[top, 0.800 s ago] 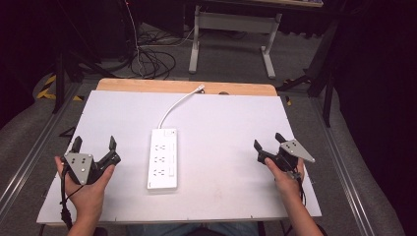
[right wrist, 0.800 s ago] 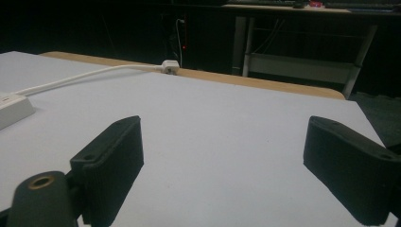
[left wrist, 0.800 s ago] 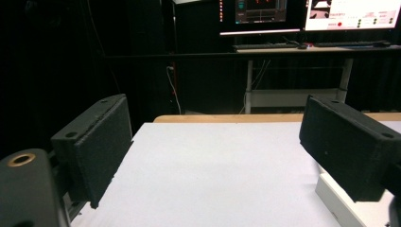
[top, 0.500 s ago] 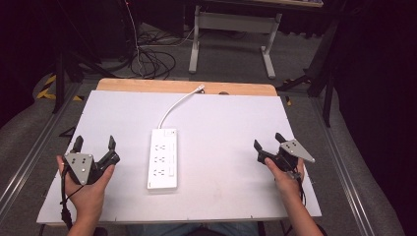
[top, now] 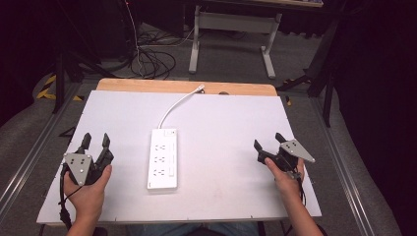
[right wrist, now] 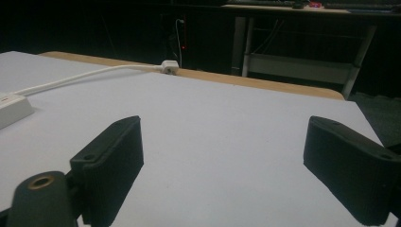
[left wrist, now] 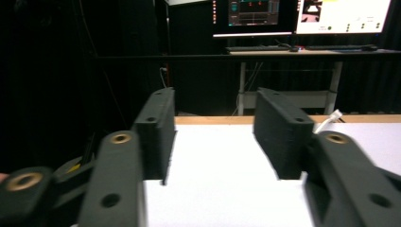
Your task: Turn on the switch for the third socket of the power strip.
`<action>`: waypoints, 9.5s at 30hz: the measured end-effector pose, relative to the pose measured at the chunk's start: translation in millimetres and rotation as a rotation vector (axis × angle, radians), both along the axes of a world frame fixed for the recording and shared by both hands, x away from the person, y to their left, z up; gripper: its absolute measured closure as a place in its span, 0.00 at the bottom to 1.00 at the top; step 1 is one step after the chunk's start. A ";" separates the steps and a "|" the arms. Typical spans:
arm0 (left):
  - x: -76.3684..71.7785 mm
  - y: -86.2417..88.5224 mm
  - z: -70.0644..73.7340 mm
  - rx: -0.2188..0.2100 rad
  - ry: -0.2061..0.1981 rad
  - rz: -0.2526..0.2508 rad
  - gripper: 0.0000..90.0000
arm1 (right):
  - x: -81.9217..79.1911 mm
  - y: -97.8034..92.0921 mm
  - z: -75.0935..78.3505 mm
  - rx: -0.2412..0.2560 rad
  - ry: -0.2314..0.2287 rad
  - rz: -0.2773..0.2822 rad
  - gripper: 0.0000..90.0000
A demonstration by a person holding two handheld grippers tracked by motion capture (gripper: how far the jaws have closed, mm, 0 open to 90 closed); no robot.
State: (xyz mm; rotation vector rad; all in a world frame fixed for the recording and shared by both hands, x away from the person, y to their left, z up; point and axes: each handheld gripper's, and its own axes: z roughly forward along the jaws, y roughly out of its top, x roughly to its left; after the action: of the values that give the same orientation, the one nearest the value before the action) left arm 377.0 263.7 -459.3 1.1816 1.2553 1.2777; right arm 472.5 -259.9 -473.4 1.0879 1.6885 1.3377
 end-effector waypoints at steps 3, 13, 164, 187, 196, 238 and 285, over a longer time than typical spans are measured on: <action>-0.2 0.3 0.4 0.003 -0.001 -0.010 0.67 | 0.0 -0.1 0.0 0.000 0.000 0.000 0.15; -3.0 0.1 4.0 -0.024 0.045 -0.126 0.88 | -0.3 -0.2 0.3 0.002 0.000 -0.001 0.15; 13.6 -108.0 -28.0 0.306 0.557 -0.880 1.00 | -3.1 -2.1 0.4 0.012 0.002 -0.013 0.15; 12.7 -108.6 -28.5 0.306 0.554 -0.880 1.00 | -2.9 -1.9 0.2 0.009 0.002 -0.012 0.15; 11.5 -88.7 -14.7 0.189 0.362 -0.780 0.99 | -3.0 -2.6 0.3 0.011 0.005 -0.014 0.15; 11.2 -45.5 -3.0 0.010 0.115 -0.353 0.70 | -4.0 -2.4 0.0 0.008 0.005 -0.017 0.15; 11.6 -34.7 -3.2 0.005 0.089 -0.122 0.02 | -3.4 -1.9 0.4 0.009 0.000 -0.012 0.15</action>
State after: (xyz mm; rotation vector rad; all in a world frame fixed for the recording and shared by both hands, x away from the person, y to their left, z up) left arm 388.6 229.0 -462.5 1.3110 1.2245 1.1503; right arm 469.1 -261.9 -473.0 1.1015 1.6747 1.3385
